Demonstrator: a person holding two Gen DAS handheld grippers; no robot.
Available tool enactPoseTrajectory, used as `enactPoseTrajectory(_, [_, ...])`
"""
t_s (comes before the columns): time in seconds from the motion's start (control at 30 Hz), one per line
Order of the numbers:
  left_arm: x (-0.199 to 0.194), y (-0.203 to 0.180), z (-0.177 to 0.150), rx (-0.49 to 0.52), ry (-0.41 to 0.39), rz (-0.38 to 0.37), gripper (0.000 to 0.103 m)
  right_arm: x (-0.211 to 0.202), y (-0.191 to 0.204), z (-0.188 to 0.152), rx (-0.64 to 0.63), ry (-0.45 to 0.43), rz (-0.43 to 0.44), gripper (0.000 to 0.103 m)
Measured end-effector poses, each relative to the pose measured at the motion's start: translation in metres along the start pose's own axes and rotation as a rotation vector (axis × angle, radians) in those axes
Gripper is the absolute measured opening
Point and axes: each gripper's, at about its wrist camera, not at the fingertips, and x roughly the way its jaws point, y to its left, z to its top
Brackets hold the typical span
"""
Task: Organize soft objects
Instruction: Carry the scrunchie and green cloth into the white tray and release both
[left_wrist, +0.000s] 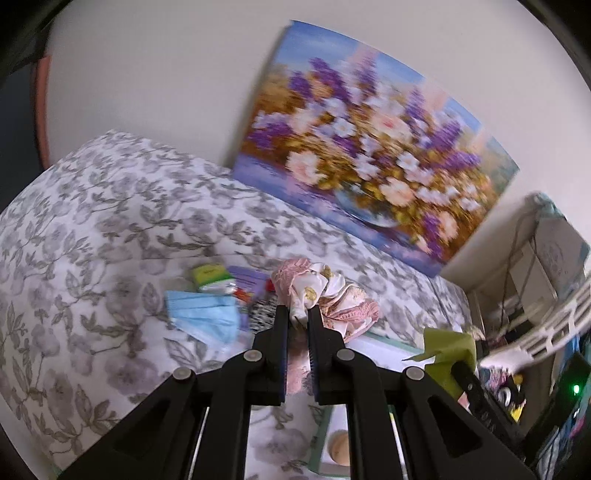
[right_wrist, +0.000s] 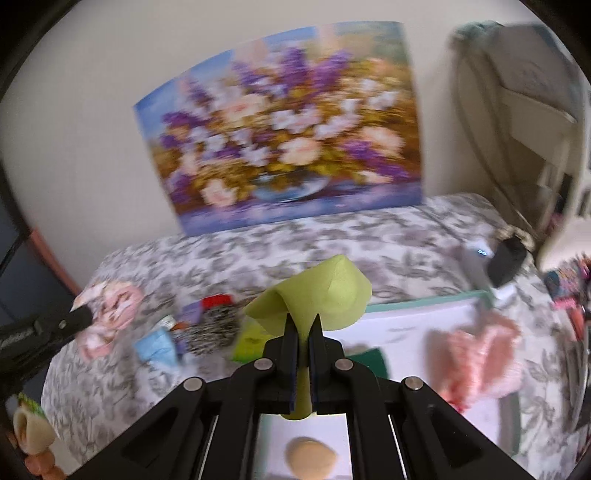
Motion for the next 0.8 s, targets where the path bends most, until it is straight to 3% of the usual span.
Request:
enactPoseTrajectory(0.17, [0.002,-0.041,-0.014,0.101,0.017,-0.044,0.010,-0.007,-0.052,0.002,0.126,-0.017,-0.056,0.005])
enactPoseTrajectory(0.43, [0.022,-0.108,-0.043,0.258,0.088,-0.118,0.010,-0.023,-0.105,0.002,0.219,-0.052,-0.118,0.005])
enactPoseTrajectory(0.67, [0.045,-0.146,-0.066,0.356,0.126,-0.149,0.010,-0.016,-0.114,-0.001,0.226,-0.028,-0.120,0.005])
enactPoseTrajectory(0.8, [0.067,-0.152,-0.076,0.370,0.159,-0.145,0.010,0.012,-0.113,-0.011,0.216,0.056,-0.111,0.005])
